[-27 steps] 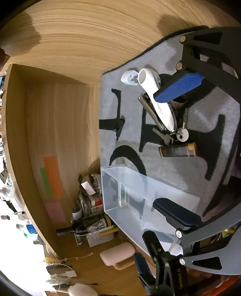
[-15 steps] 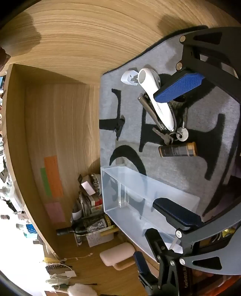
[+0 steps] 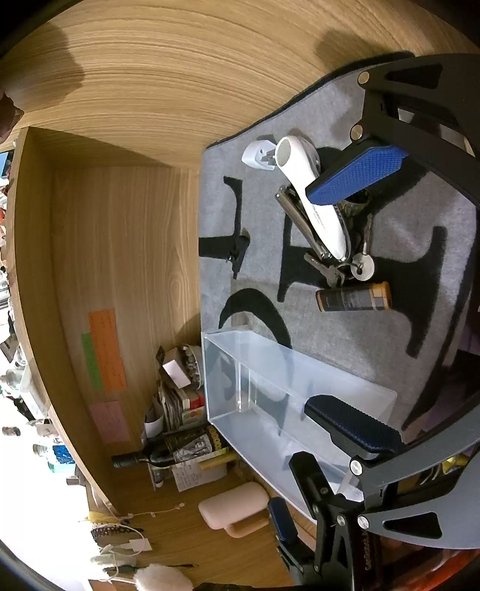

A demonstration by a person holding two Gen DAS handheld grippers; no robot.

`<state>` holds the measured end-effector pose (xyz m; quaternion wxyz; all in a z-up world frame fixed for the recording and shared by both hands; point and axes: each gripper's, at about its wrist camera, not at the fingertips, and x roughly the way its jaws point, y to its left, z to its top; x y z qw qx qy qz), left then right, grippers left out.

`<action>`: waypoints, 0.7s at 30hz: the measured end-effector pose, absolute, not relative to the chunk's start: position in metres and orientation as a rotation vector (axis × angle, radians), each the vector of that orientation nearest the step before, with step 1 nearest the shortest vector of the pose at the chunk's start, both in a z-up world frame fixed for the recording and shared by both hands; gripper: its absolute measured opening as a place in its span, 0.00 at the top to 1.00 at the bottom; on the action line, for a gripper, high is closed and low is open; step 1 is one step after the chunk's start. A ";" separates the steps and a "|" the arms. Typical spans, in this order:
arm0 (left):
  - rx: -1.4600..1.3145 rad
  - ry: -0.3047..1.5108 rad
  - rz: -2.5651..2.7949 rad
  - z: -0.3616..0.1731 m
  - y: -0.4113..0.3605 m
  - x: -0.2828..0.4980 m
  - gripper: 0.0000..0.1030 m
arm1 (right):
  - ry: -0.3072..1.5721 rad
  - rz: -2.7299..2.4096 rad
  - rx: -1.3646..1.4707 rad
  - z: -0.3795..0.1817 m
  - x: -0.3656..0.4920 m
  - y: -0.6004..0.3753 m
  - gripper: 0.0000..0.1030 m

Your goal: Organize rigid objects

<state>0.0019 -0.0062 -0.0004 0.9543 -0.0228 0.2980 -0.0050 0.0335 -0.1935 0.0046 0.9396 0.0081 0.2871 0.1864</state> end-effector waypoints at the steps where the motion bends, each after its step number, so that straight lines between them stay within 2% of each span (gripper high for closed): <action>1: -0.047 0.604 -0.011 -0.001 -0.006 0.002 0.00 | 0.586 0.380 0.016 0.005 0.034 -0.194 0.00; 21: -0.048 0.603 -0.023 -0.004 -0.006 0.001 0.00 | 0.585 0.381 0.015 0.004 0.034 -0.192 0.00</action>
